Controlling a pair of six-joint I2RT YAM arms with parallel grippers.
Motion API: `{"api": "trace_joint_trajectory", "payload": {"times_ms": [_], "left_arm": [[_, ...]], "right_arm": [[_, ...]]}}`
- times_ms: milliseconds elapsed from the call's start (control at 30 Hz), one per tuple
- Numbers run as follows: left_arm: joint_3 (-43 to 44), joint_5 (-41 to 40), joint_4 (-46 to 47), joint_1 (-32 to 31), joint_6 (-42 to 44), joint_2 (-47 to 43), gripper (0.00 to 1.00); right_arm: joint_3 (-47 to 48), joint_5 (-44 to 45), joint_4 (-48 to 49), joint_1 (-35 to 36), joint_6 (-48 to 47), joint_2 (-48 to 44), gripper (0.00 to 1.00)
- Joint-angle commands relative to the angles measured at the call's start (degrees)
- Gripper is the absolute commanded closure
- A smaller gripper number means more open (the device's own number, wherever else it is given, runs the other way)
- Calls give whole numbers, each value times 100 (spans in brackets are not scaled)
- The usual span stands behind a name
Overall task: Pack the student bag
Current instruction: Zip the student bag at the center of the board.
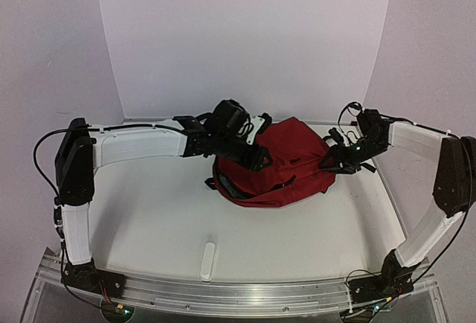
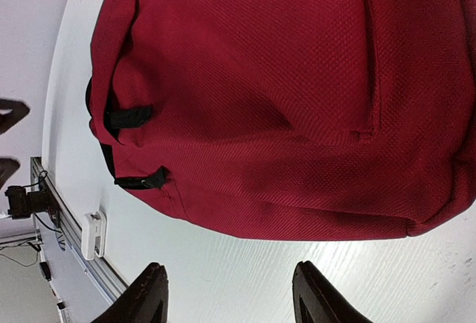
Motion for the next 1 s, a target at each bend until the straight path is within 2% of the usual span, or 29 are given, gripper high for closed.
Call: {"api": "trace_joint_trajectory", "payload": {"times_ms": [0, 267, 500, 700, 967], "left_arm": [[637, 35, -64, -309, 252, 429, 49], [2035, -931, -665, -706, 148, 1471, 49], [2985, -1370, -1131, -859, 320, 2207, 48], [3282, -1575, -1210, -962, 479, 2461, 51], [3330, -1736, -1082, -1212, 769, 2507, 58]], "right_arm": [[-32, -142, 335, 22, 290, -62, 43], [62, 201, 371, 4, 344, -29, 43], [44, 168, 396, 4, 470, 193, 43], [-18, 111, 464, 1, 515, 222, 43], [-45, 52, 523, 4, 571, 255, 43]]}}
